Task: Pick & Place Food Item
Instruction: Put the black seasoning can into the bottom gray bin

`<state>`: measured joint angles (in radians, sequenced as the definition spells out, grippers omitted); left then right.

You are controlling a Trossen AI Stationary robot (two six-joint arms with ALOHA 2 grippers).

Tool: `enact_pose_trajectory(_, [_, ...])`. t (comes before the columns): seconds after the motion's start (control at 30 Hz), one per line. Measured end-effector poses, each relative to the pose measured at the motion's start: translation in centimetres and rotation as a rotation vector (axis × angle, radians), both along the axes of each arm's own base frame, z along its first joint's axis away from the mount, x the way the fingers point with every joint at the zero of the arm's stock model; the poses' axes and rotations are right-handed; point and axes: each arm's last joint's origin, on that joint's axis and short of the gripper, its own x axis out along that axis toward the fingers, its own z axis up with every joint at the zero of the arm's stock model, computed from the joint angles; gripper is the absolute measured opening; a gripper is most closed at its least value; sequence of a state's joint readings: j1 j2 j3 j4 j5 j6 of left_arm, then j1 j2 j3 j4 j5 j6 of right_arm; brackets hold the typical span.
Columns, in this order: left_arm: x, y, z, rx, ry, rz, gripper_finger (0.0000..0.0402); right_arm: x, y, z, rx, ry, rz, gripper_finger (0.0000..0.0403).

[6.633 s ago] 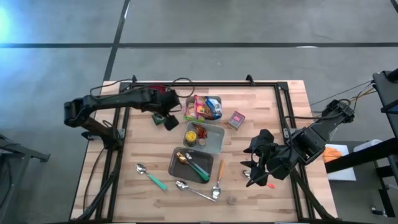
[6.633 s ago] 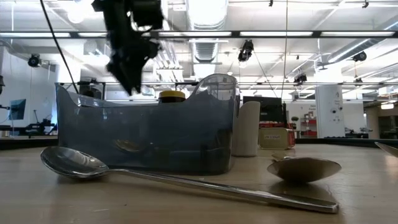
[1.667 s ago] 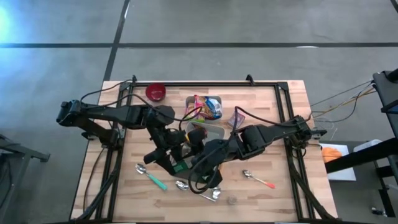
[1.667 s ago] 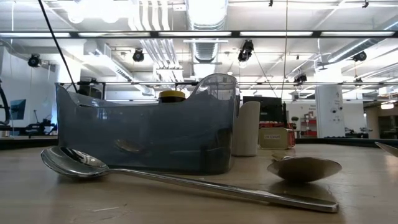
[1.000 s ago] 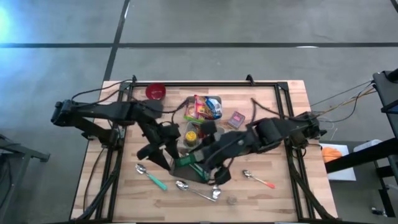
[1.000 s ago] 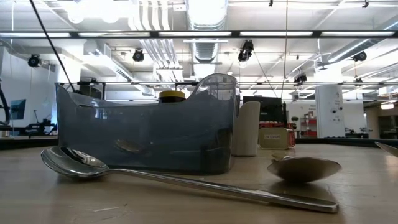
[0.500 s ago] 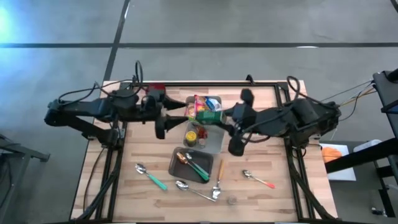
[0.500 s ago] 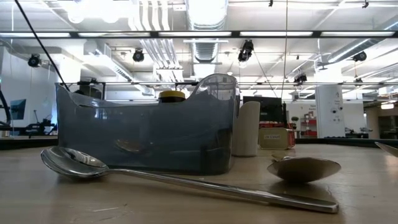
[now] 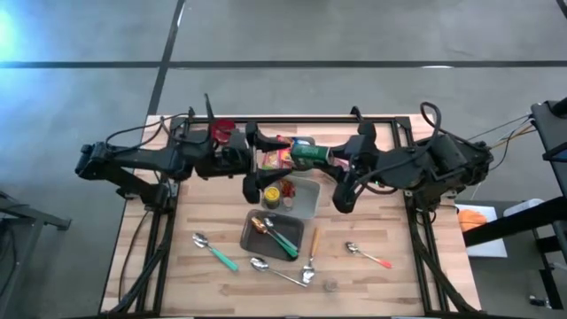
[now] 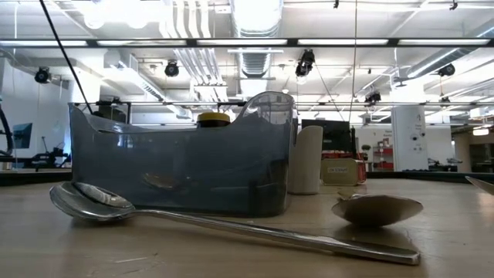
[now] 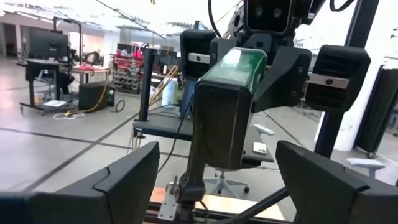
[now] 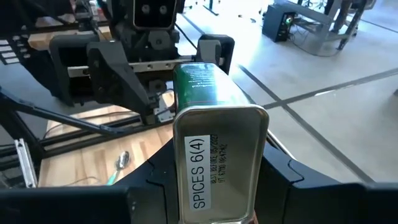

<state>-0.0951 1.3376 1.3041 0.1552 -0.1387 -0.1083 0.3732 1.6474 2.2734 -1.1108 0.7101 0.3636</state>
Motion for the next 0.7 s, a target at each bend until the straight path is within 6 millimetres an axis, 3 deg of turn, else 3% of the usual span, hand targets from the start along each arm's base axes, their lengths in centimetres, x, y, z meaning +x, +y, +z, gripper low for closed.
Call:
enact_pose_trajectory(0.2, [0.0, 0.0, 0.0, 0.034, 0.002, -0.018, 0.0337, 0.4, 0.1, -0.3, -0.002, 0.011, 0.002, 0.0129])
enact_pose_trajectory(0.47, [0.1, 0.0, 0.0, 0.042, 0.0, -0.026, 0.0396, 0.9, 0.4, -0.3, 0.009, -0.01, 0.016, 0.0129])
enact_pose_trajectory(0.7, [0.0, -0.1, 0.5, 0.063, -0.053, -0.069, 0.0369, 2.5, 0.8, -0.9, 0.017, -0.008, 0.07, 0.0129])
